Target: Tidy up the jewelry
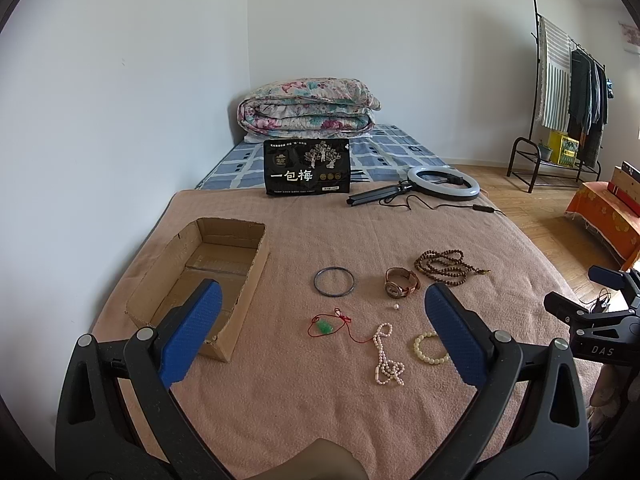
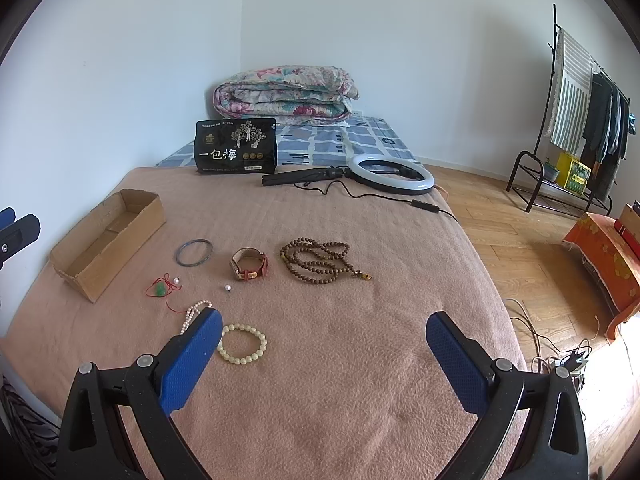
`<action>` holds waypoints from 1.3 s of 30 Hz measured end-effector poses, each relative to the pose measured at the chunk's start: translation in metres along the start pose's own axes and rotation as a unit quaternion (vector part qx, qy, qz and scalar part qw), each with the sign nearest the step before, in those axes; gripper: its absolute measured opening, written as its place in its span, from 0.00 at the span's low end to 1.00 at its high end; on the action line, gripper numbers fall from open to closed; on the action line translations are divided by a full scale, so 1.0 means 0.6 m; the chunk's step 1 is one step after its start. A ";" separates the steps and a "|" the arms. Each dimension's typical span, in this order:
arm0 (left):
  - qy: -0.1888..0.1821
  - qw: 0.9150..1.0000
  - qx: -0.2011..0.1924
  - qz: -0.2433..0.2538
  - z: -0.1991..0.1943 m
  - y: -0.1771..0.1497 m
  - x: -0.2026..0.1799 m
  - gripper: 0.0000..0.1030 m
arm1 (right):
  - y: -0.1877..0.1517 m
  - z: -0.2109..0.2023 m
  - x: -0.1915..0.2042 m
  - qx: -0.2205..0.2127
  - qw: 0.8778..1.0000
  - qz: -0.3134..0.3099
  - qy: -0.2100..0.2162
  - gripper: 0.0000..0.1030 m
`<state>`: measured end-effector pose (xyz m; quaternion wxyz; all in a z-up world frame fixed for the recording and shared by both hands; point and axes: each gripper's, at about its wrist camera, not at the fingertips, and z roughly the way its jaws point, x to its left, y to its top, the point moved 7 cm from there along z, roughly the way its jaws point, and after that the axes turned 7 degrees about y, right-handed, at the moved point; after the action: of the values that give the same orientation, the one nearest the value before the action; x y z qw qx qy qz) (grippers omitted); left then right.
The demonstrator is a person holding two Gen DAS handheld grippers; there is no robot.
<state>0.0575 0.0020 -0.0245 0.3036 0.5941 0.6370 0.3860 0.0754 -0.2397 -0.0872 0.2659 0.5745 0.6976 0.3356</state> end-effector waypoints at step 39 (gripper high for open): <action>0.001 1.000 0.029 -0.003 0.032 -0.033 -0.003 1.00 | -0.006 0.032 -0.001 0.031 0.999 0.015 0.005 1.00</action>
<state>0.0634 0.0029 -0.0515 0.2871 0.6005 0.6500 0.3668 0.0874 -0.2377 -0.1022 0.2397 0.5910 0.7006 0.3200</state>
